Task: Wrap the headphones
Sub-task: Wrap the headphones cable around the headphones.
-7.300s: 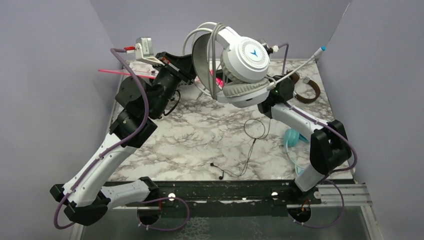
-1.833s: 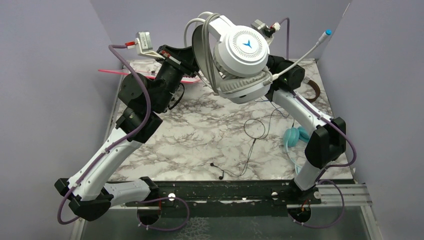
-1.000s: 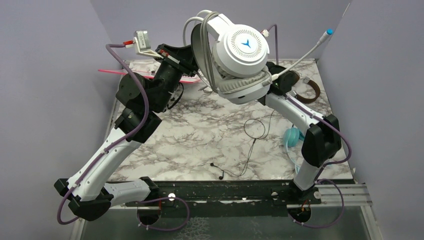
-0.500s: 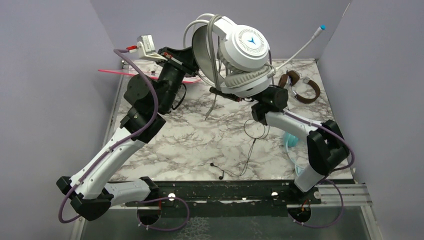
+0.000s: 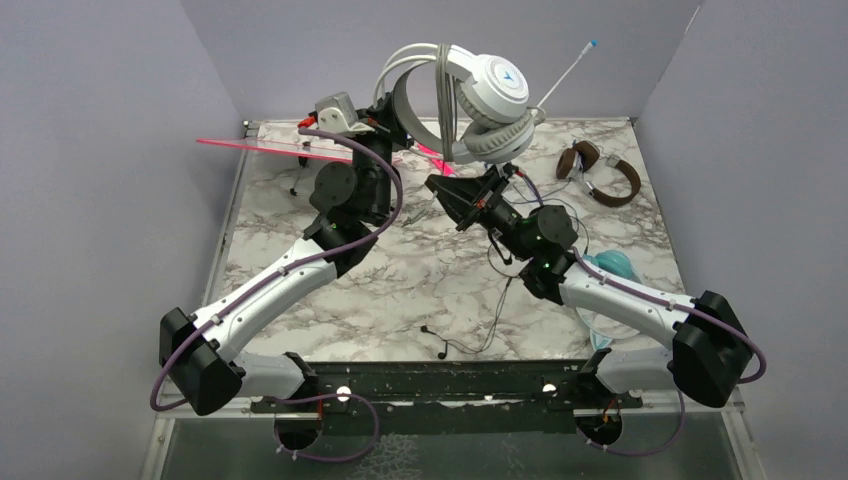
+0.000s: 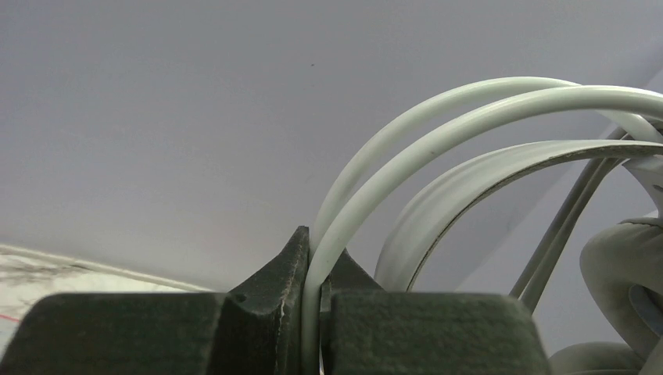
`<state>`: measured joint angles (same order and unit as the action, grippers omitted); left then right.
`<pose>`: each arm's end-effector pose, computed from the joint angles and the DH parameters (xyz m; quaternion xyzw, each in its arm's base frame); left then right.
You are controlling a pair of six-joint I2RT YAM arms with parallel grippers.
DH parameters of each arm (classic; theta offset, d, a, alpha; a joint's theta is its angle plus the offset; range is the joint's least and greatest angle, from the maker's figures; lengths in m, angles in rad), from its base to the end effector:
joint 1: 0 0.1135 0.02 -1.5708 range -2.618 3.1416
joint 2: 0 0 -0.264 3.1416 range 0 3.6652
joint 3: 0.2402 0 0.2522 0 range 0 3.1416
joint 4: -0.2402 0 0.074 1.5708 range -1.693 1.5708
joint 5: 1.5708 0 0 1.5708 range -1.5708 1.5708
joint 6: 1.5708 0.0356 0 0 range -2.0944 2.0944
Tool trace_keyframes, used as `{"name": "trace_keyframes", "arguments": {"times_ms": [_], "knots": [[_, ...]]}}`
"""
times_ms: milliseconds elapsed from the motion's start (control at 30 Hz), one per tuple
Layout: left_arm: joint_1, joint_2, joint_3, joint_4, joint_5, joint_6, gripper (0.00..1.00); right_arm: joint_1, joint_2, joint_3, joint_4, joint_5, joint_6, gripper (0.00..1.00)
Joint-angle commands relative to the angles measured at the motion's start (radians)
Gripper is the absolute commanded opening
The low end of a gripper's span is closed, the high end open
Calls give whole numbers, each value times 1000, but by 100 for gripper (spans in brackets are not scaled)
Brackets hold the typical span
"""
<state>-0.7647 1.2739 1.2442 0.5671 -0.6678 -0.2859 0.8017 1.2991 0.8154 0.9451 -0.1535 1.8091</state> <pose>0.2151 -0.1759 0.4708 -0.1661 0.5210 -0.2719 0.7919 0.1989 0.2134 0.3556 0.1964 0.4914 0.8285 0.1833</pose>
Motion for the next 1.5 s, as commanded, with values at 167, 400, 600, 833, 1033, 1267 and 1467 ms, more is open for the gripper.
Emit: {"name": "trace_keyframes", "arguments": {"times_ms": [167,400,600,833,1033,1267,1467], "knots": [[7,-1,-238,309,-229,207,0,46,-107,-99,-472,107,282,1],[3,-78,-414,240,-273,143,0,48,-165,-158,-498,181,292,1],[-3,-157,-525,79,-258,-26,0,49,-171,-193,-457,204,262,4],[-17,-154,-521,-127,-236,-242,0,53,-130,-226,-321,211,223,7],[-46,-148,-512,-261,-286,-303,0,60,-129,-249,-335,244,167,12],[-72,-151,-548,-431,-312,-433,0,62,-101,-247,-394,239,108,16],[-83,-151,-549,-507,-350,-509,0,100,-112,-256,-451,302,82,18]]}}
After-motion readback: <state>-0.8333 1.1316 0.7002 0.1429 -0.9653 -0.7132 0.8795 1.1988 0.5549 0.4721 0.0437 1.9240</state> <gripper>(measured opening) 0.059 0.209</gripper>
